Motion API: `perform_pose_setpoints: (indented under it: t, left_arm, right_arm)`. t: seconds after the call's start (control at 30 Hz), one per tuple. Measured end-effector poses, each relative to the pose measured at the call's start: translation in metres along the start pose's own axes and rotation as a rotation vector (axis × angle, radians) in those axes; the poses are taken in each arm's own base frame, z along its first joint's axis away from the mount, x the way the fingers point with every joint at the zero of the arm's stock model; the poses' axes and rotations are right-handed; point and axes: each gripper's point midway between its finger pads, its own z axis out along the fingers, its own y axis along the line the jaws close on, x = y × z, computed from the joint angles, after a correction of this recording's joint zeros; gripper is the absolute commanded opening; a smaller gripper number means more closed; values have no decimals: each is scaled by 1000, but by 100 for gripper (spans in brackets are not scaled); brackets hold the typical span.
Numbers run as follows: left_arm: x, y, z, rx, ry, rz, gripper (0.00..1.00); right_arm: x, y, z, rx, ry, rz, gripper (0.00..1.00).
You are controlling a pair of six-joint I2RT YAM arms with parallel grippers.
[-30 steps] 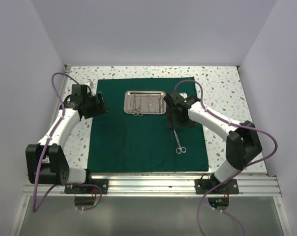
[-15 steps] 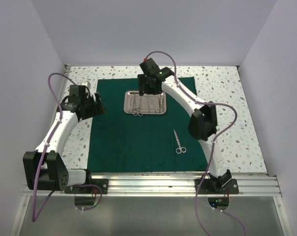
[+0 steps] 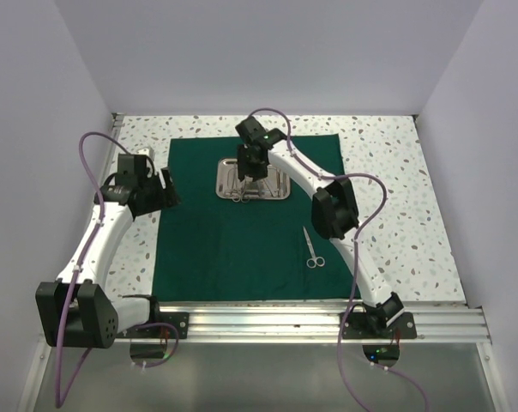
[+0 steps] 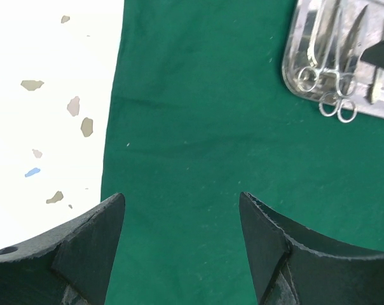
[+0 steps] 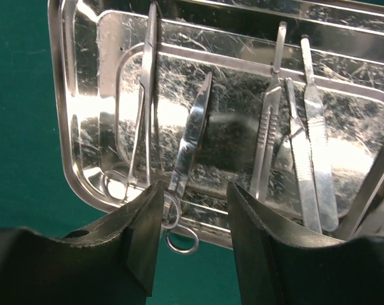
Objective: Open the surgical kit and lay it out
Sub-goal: Pick up the medical item from the container.
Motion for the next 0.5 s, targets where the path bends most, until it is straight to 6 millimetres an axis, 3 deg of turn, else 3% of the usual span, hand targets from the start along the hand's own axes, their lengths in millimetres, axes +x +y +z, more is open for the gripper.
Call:
perform_pose_setpoints:
  t: [0.27,0.5]
  left_arm:
    - [3,3,0,-12,11,12,76]
    - [6,-1,0,-18,14,48,76]
  right_arm:
    - [-3,9,17,-20,-15,42,44]
    - [-2,8,28,7,-20,49,29]
